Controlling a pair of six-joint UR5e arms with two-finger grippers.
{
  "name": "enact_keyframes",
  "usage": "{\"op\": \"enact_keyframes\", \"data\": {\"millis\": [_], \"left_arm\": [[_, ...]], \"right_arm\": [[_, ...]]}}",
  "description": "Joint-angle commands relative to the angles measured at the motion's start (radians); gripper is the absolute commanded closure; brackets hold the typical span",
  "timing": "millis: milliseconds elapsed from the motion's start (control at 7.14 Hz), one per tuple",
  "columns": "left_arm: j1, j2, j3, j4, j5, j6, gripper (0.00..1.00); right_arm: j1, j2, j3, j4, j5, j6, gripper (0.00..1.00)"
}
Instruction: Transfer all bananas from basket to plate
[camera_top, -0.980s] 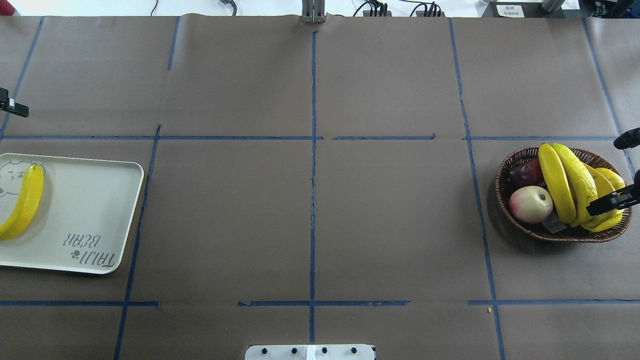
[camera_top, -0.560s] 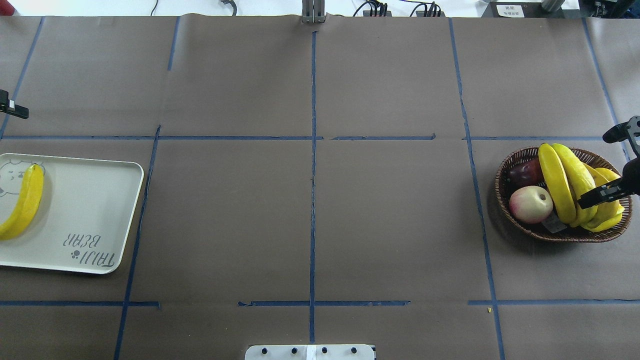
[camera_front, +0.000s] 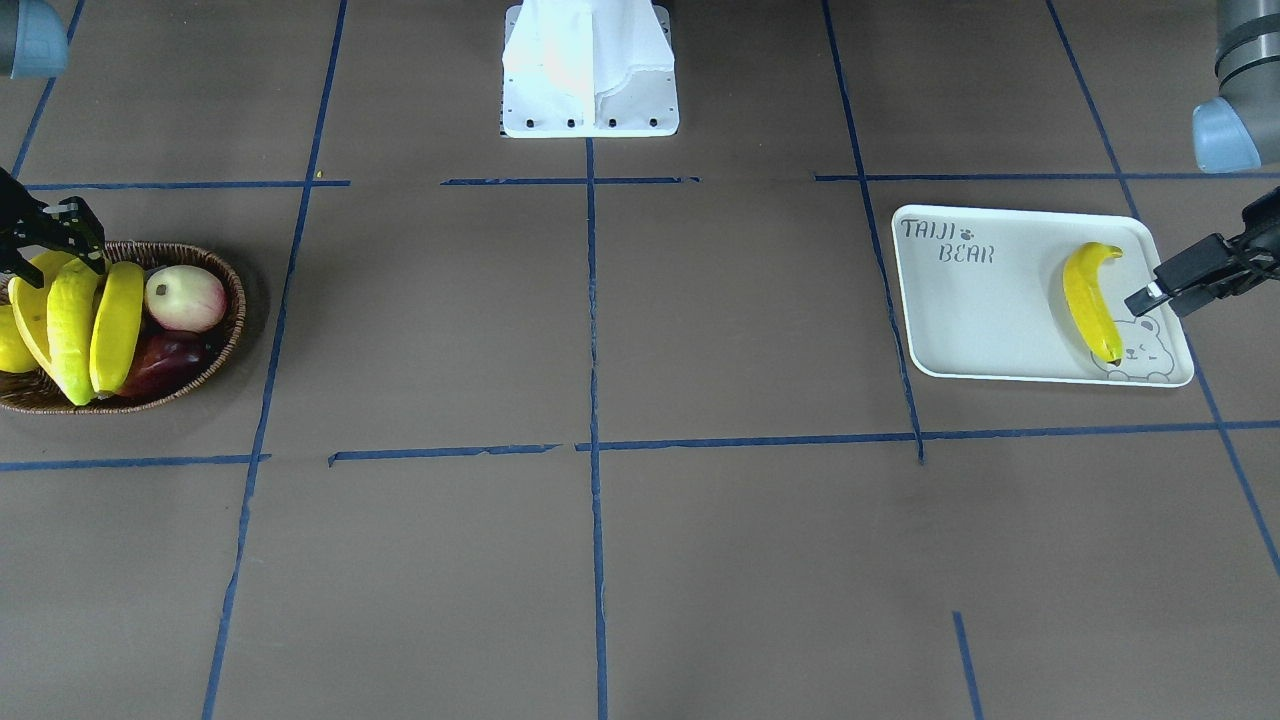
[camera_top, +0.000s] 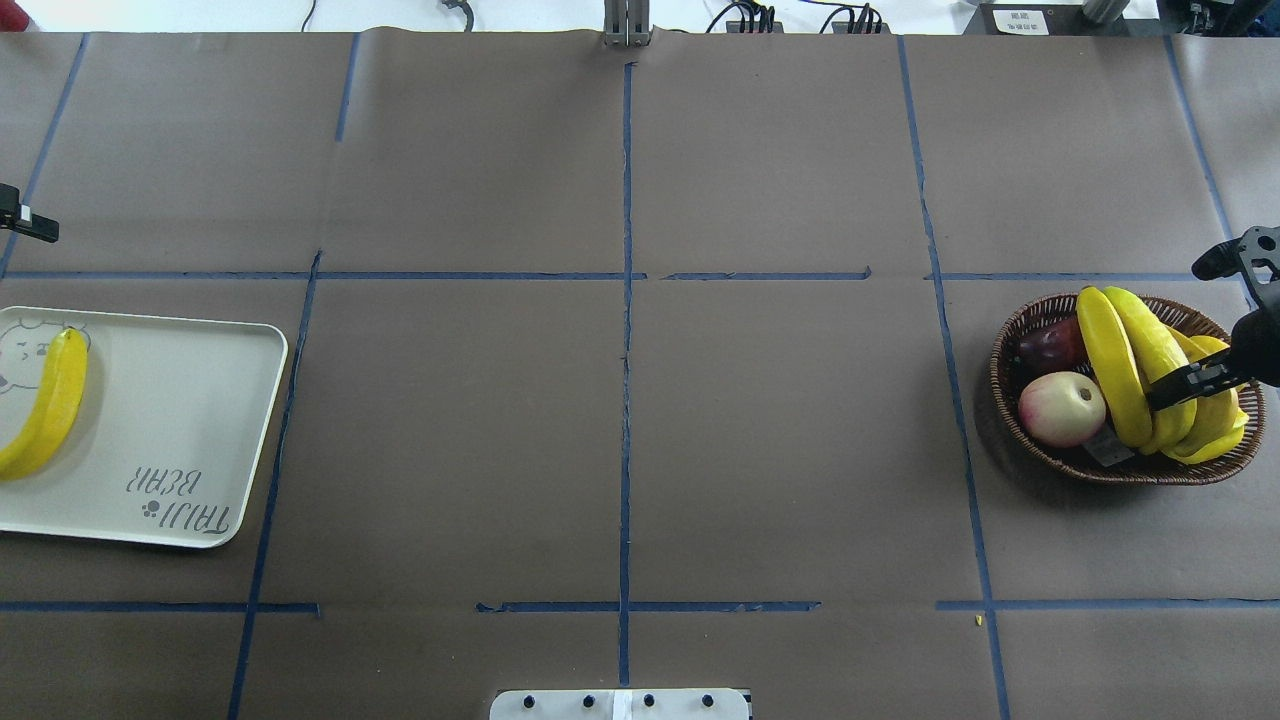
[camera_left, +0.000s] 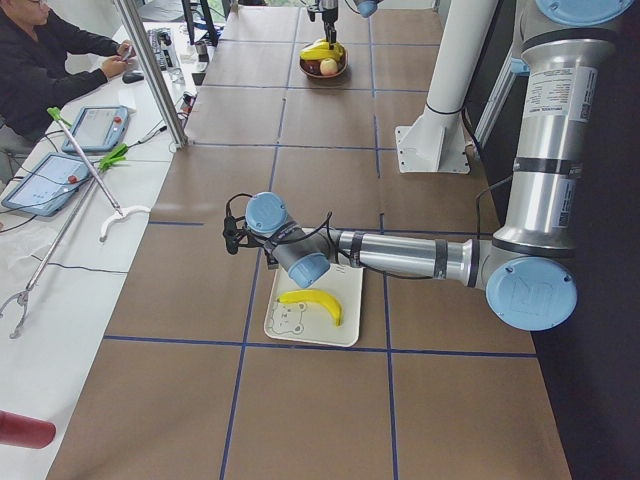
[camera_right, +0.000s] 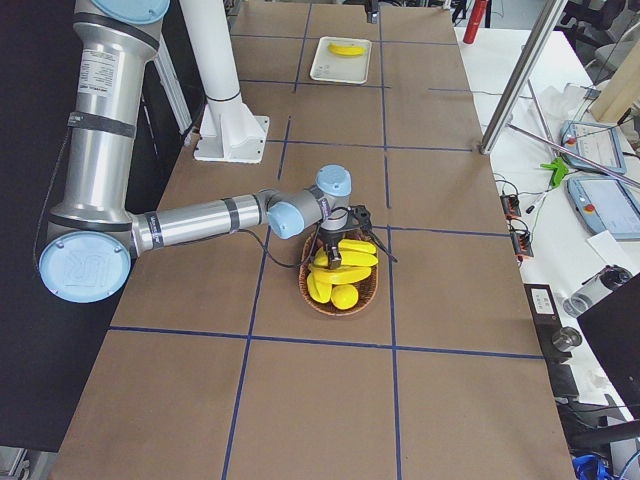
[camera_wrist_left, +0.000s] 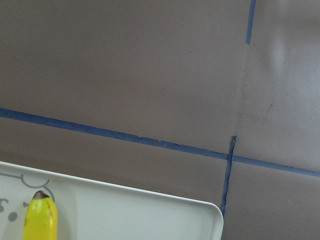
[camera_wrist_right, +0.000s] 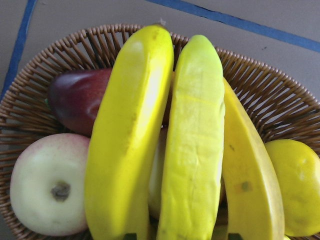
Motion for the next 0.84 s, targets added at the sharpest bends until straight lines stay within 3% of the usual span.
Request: {"op": "enact_keyframes", "data": {"millis": [0, 140, 420, 560, 700], "left_arm": [[0.013, 0.001, 0.002, -0.002, 0.016, 0.002, 0.00], [0.013, 0.001, 0.003, -0.003, 0.018, 0.002, 0.00], [0.013, 0.002, 0.003, -0.003, 0.016, 0.002, 0.00], [0.015, 0.002, 0.005, -0.003, 0.018, 0.002, 0.00], [0.015, 0.002, 0.006, -0.002, 0.018, 0.002, 0.00]], "right_arm": [[0.000, 0.007, -0.020, 0.001, 0.002, -0.001, 0.32], [0.000, 0.007, -0.020, 0.001, 0.002, -0.001, 0.33], [0.001, 0.013, -0.015, 0.001, 0.003, -0.001, 0.77], [0.003, 0.025, -0.014, 0.001, 0.003, -0.001, 0.91], [0.019, 0.025, -0.006, 0.001, 0.006, -0.001, 0.98]]}}
